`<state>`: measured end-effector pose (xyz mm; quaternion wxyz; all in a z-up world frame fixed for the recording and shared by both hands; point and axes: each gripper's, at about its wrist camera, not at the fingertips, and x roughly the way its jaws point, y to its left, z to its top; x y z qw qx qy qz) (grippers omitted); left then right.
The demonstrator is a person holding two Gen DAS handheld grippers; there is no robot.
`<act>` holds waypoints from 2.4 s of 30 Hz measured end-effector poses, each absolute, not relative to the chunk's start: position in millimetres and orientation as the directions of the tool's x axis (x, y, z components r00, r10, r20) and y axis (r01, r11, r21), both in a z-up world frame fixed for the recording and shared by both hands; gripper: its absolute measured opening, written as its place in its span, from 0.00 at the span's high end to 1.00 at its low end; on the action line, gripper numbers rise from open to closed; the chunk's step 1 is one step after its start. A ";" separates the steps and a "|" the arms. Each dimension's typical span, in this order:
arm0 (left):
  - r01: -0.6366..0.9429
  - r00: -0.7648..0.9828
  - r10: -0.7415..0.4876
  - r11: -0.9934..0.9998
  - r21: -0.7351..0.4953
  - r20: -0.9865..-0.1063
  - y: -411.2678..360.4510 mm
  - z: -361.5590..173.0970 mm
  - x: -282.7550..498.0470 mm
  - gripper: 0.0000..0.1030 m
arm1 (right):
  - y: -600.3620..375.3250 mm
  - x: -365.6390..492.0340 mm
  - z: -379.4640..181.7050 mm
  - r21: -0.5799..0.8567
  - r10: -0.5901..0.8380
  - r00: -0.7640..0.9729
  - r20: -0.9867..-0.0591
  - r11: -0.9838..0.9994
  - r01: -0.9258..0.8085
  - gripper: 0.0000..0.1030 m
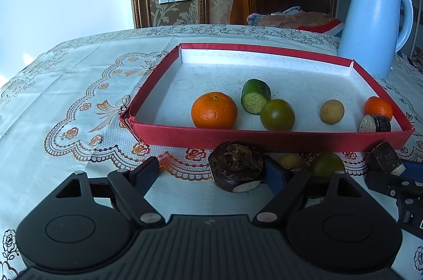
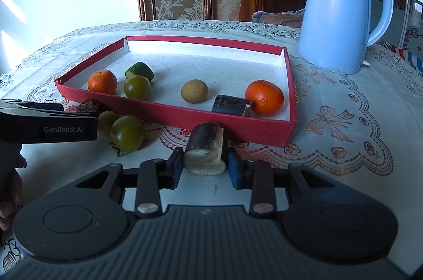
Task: Organize fruits
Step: 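Lift the eggplant chunk off the table with the right gripper, then close the left gripper on the dark brown fruit while the right gripper carries the eggplant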
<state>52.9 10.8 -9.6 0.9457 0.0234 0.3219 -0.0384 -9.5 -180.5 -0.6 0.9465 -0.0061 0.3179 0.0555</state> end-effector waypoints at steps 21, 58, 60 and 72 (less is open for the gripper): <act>0.088 0.790 -0.058 0.996 0.019 -0.610 10.9 -9.5 53.0 0.19 | -177.5 -11.5 -1.2 -0.015 0.073 0.793 -0.604 0.995 -0.103 0.70; 0.070 0.806 -0.009 0.994 0.080 -0.592 3.9 -8.7 49.5 0.19 | -195.1 -25.5 5.3 0.089 0.143 0.843 -0.518 0.990 -0.113 0.69; 0.071 0.805 -0.014 0.995 0.073 -0.593 5.1 -8.8 49.7 0.19 | -192.8 -24.3 5.2 0.077 0.138 0.840 -0.525 0.990 -0.114 0.70; 0.074 0.806 -0.036 0.996 0.040 -0.590 9.2 -7.5 48.9 0.19 | -180.7 -18.9 5.1 0.011 0.097 0.830 -0.549 0.994 -0.109 0.70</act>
